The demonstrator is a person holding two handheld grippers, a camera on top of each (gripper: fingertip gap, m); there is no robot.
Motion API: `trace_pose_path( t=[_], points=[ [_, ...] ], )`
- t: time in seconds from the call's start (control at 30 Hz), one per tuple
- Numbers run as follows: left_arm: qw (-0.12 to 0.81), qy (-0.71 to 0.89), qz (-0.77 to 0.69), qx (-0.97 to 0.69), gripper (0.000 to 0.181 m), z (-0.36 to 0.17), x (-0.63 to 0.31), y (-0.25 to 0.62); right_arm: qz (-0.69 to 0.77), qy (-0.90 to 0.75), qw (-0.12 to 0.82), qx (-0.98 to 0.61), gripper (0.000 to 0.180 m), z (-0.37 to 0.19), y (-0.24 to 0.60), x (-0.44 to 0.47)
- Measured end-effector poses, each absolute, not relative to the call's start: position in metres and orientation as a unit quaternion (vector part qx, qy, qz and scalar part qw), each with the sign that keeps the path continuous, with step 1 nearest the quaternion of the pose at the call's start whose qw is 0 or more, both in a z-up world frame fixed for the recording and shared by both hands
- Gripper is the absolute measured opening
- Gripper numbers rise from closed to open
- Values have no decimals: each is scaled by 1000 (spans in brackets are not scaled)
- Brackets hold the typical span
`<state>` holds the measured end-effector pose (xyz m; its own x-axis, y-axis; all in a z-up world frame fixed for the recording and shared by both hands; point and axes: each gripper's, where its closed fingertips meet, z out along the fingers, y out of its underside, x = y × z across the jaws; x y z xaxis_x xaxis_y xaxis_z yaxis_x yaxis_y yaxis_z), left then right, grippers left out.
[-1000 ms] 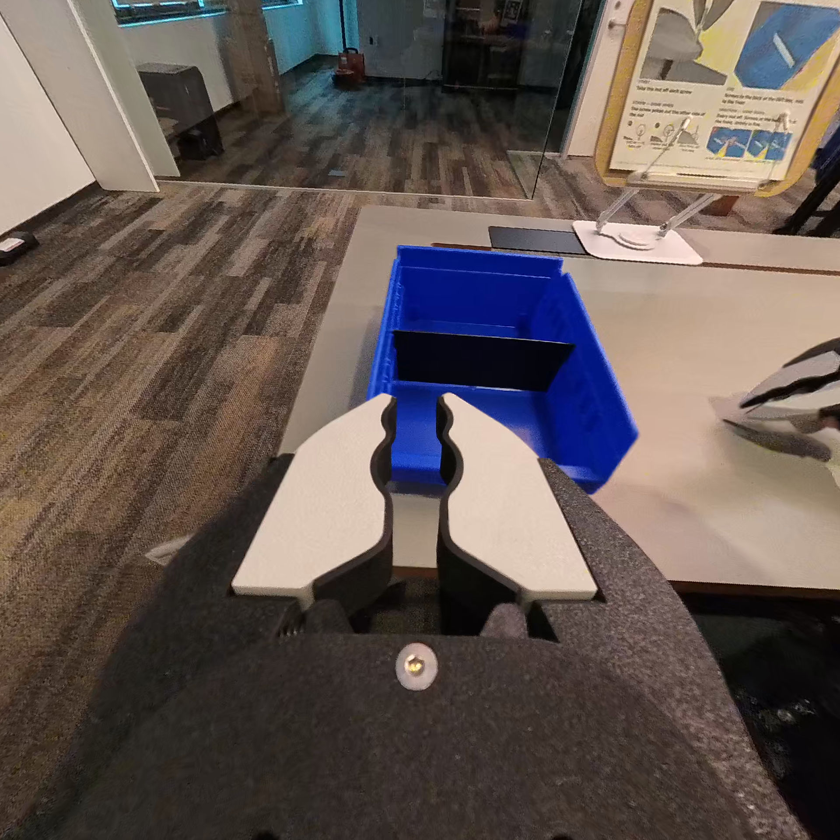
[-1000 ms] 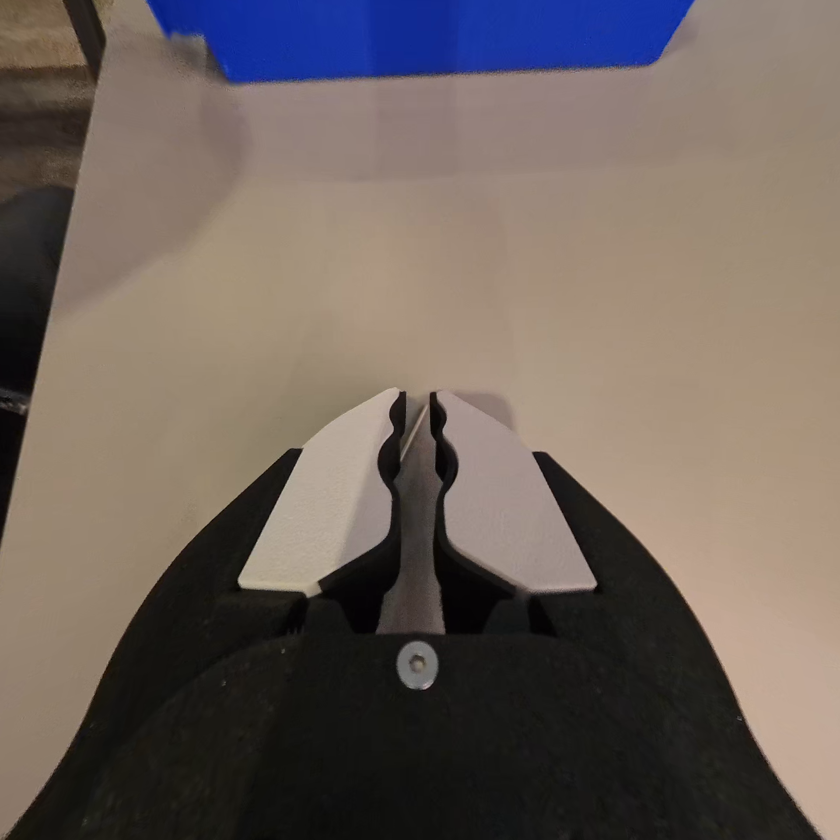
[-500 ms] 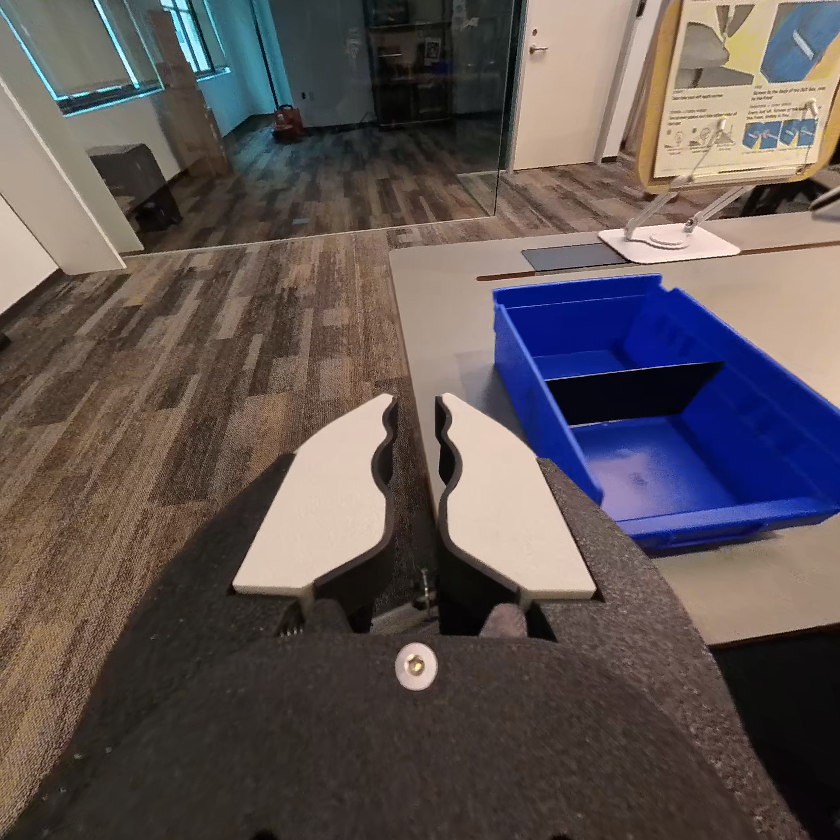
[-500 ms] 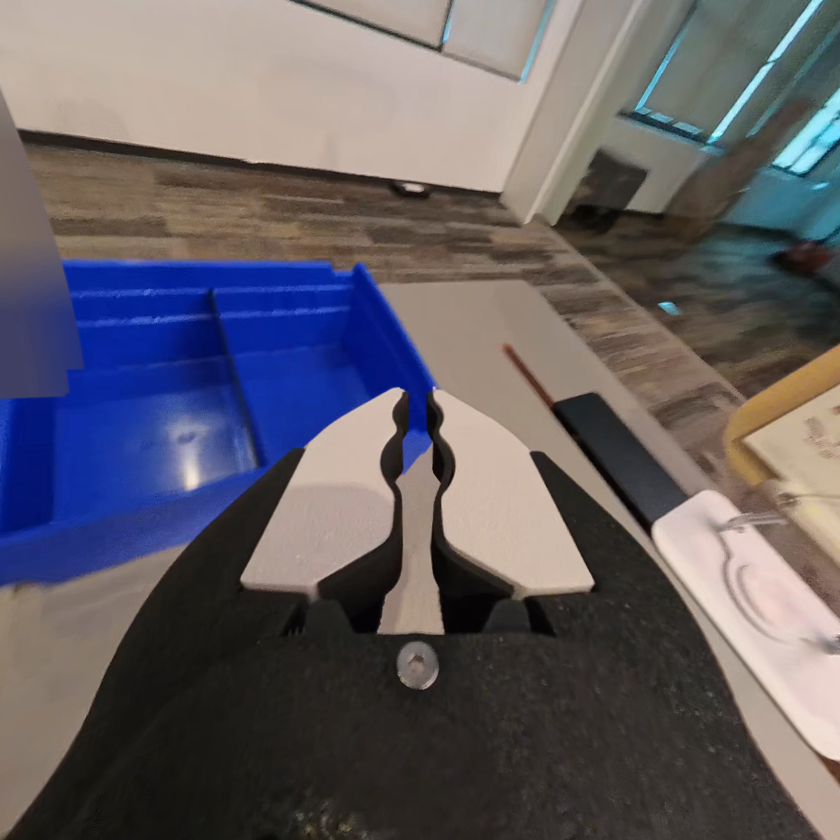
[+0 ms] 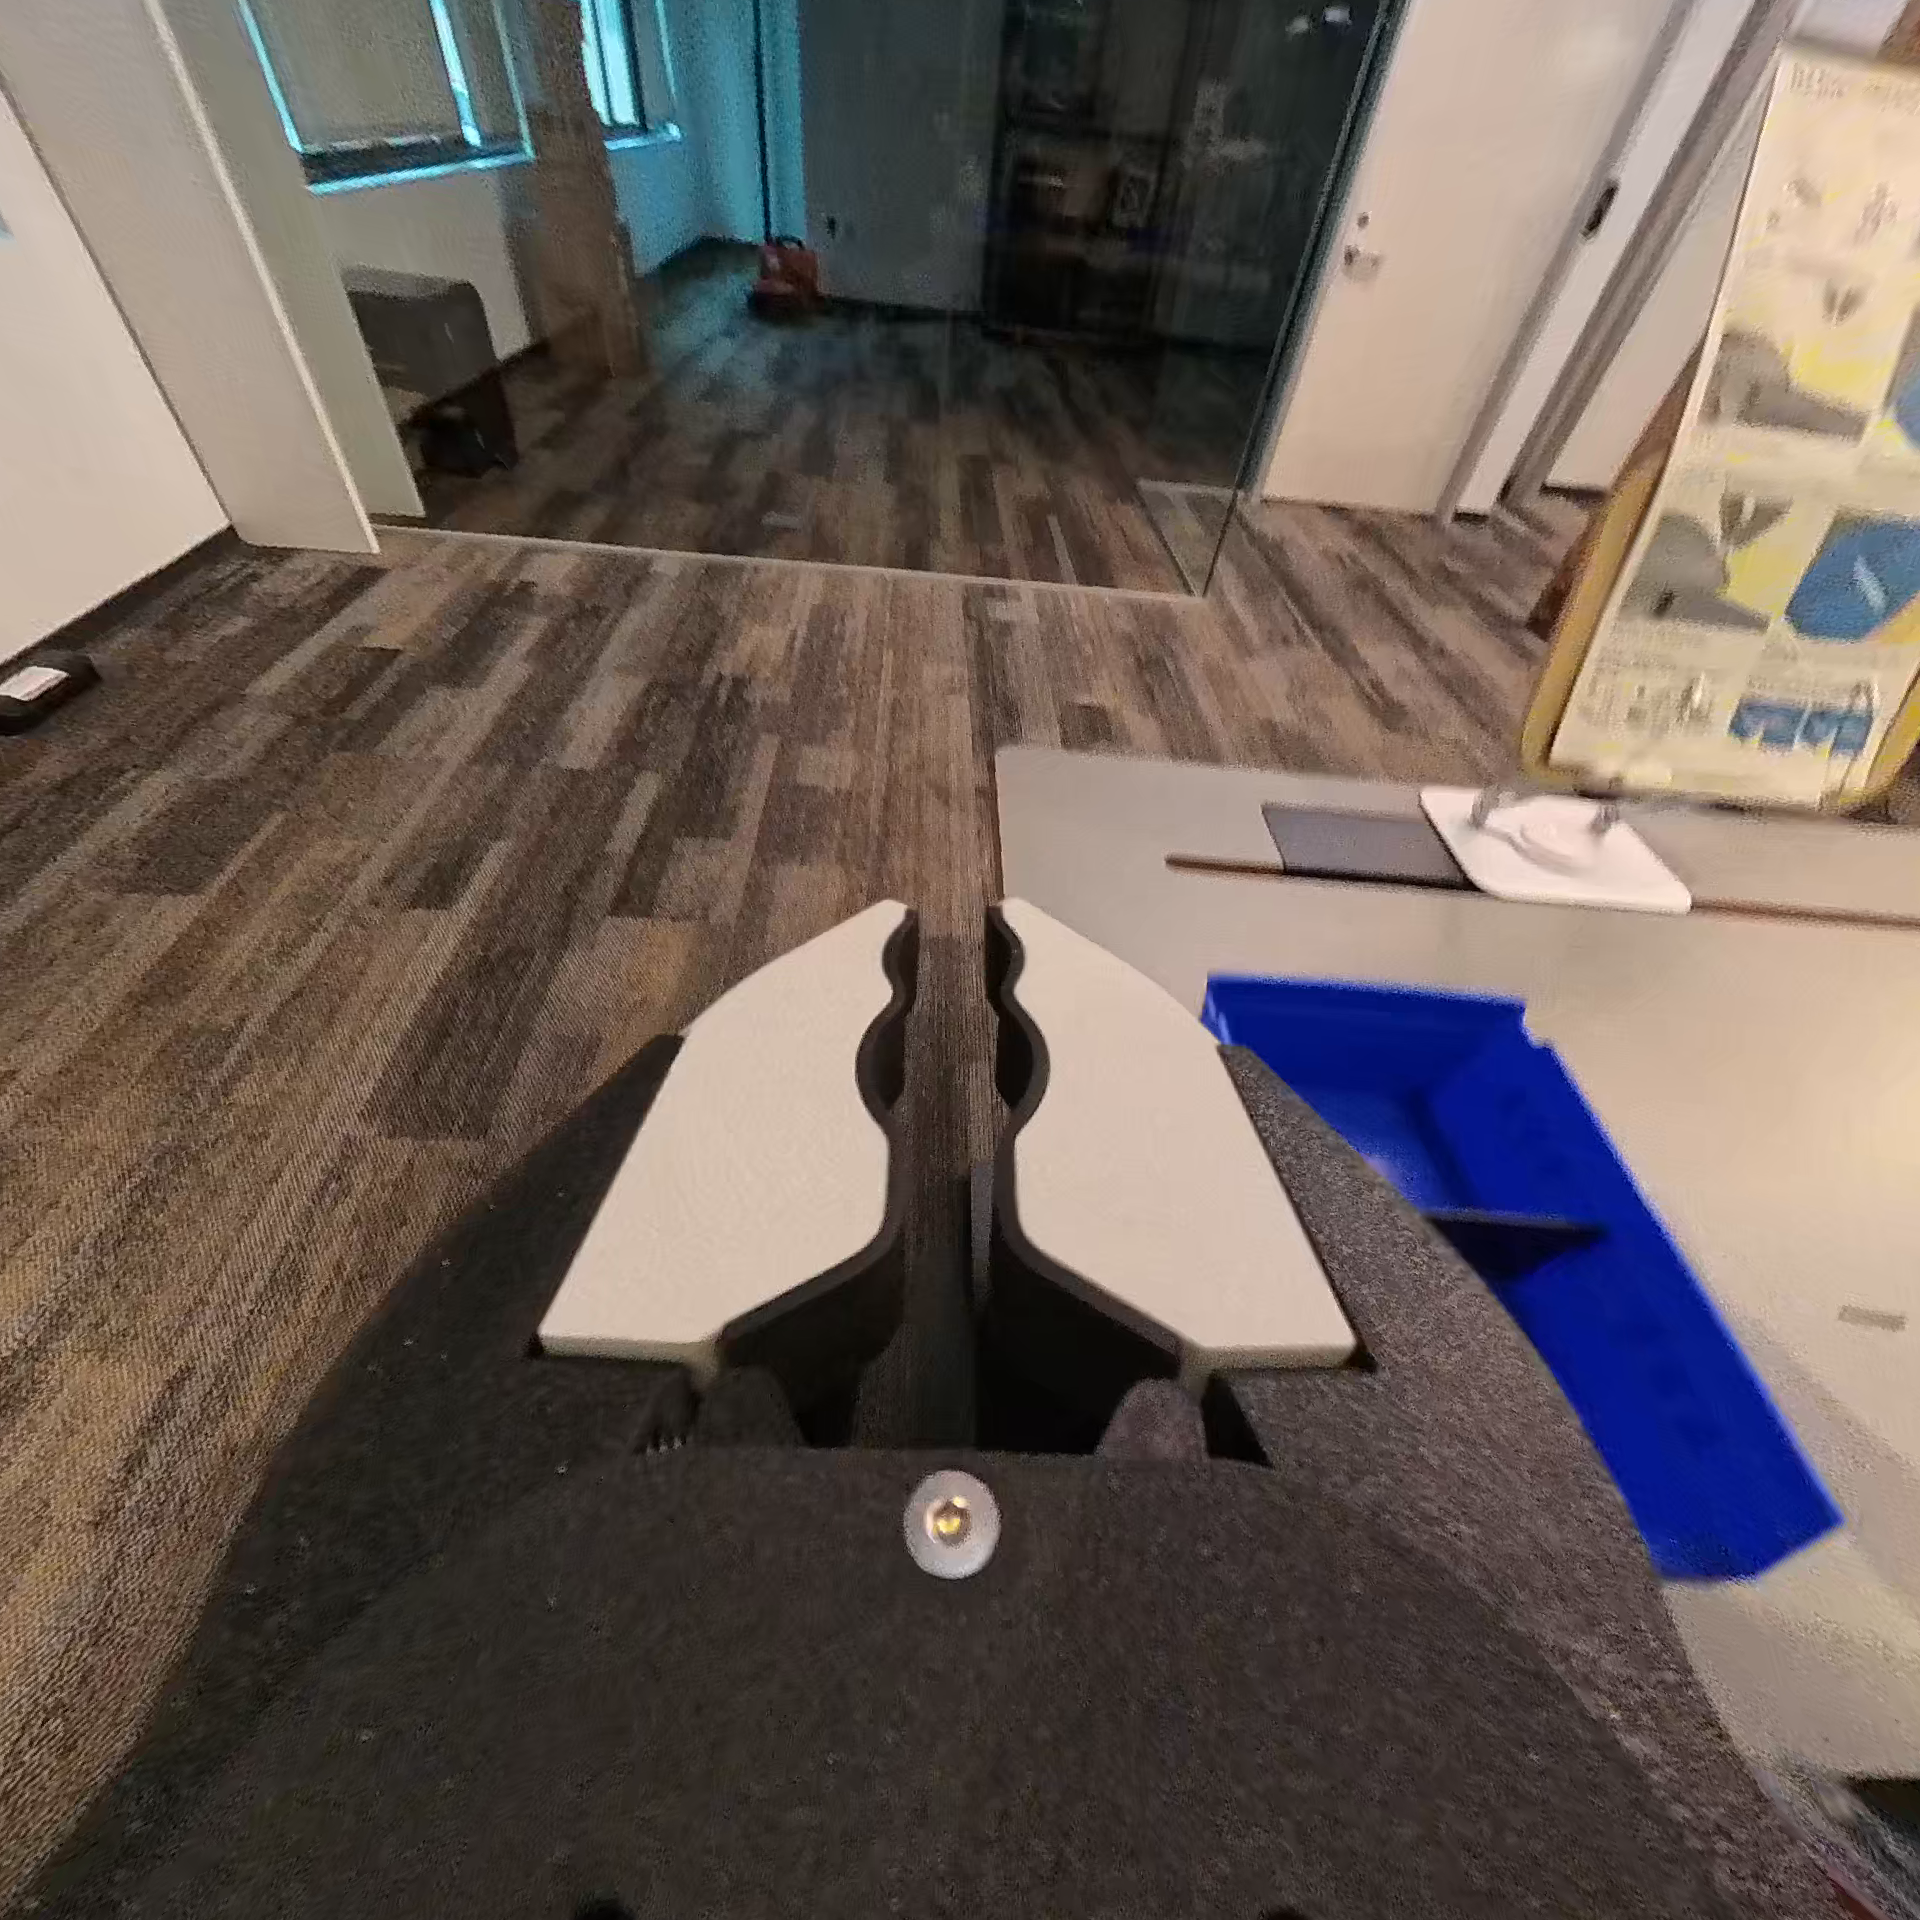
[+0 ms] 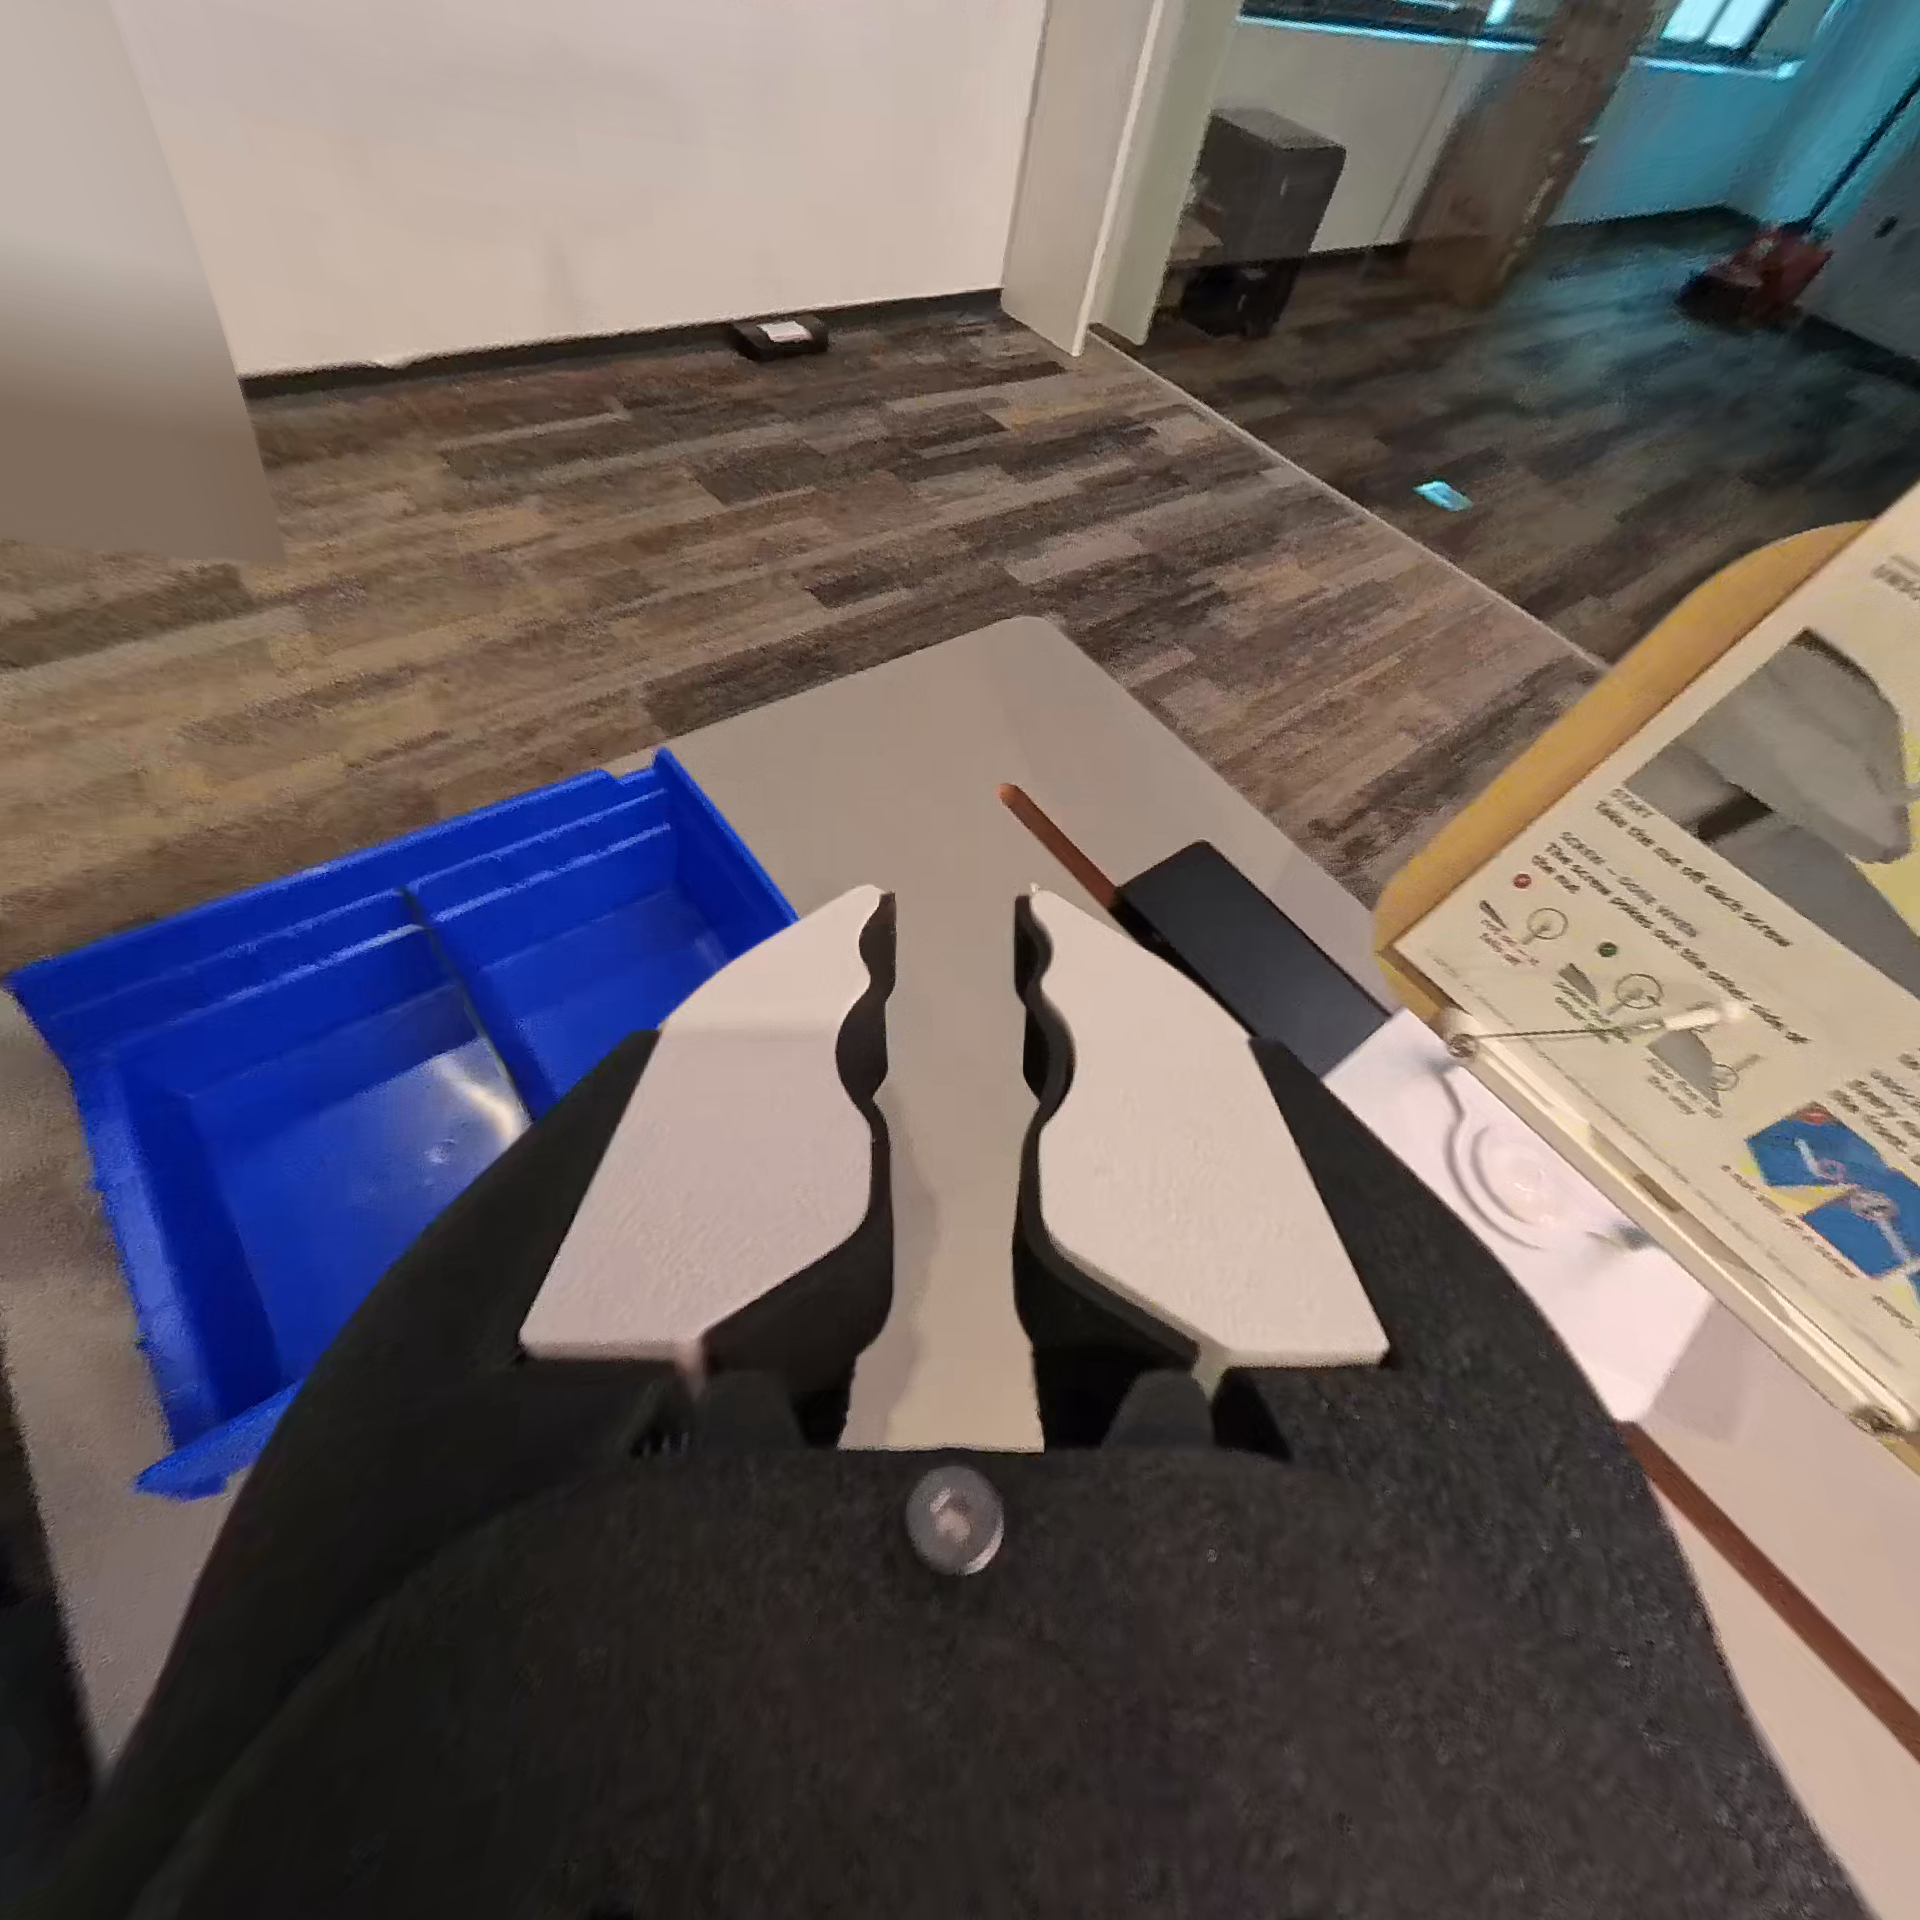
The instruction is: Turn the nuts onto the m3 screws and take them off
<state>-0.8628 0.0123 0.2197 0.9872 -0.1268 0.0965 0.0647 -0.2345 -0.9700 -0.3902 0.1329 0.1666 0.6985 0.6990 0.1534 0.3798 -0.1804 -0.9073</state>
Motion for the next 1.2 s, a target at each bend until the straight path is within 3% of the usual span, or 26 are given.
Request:
trace_pose_path(
  t=[0.1, 0.23, 0.57, 0.93, 1.2],
  points=[
    [643, 0, -64, -763, 9, 270, -876, 22, 182, -351, 522, -755, 27, 183, 141, -390],
    [624, 30, -22, -781, 9, 298, -899, 33, 191, -351, 549, -734, 23, 212, 153, -414],
    [606, 110, -134, -776, 9, 272, -1016, 64, 96, -292, 600, -739, 6, 275, 133, -546],
    [552, 181, -187, -792, 0, 257, -1204, 89, 53, -109, 589, -799, 0, 265, 101, -656],
    [544, 210, -193, -790, 0, 264, -1241, 150, 41, -94, 573, -813, 0, 235, 155, -709]
  ],
)
